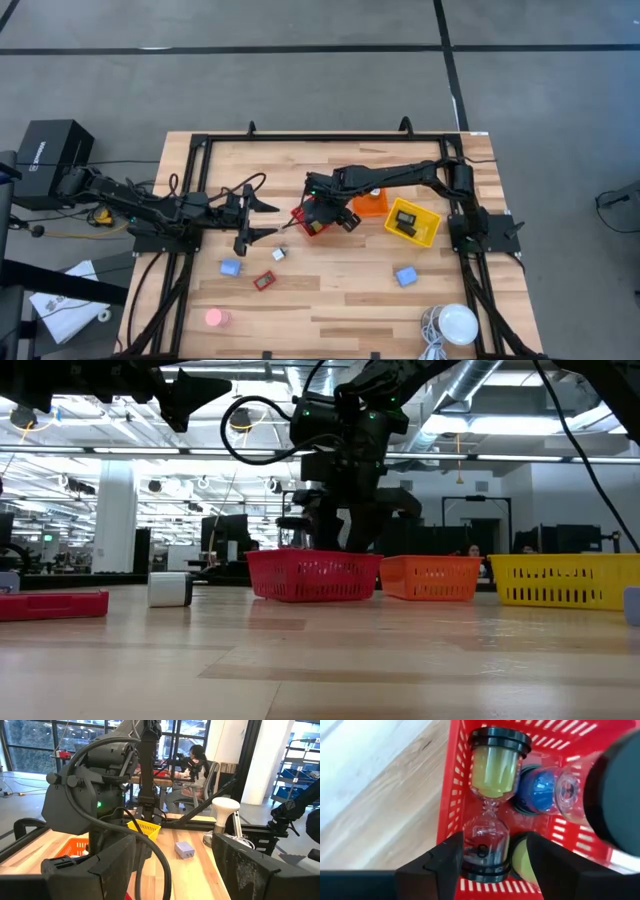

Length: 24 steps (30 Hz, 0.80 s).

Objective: Pick & Place Office items
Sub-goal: Adjust the green hourglass inside the red bin

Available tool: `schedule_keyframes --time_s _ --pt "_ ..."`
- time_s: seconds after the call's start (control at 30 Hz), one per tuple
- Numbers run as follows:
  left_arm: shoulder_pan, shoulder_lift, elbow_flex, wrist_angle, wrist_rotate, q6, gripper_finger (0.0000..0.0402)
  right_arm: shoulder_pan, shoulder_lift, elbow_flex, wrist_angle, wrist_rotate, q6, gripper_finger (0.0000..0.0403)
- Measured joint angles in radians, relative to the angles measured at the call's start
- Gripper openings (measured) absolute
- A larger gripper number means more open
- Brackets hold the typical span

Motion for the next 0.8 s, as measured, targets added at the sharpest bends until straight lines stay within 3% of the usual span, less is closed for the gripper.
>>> schedule_keyframes --time_s 0.17,0.47,0.8 --pt "0.000 0.000 0.000 0.000 0.000 0.000 0.0259 0.010 0.000 -0.001 -0.006 0.002 -0.060 0.0201" --pt "0.000 0.000 0.000 0.000 0.000 0.000 0.0259 0.052 0.002 0.020 -0.044 0.075 0.019 0.0171" --pt "0.000 0.000 0.000 0.000 0.000 0.000 0.0259 0.118 0.002 0.034 -0.041 0.157 0.015 0.0185"
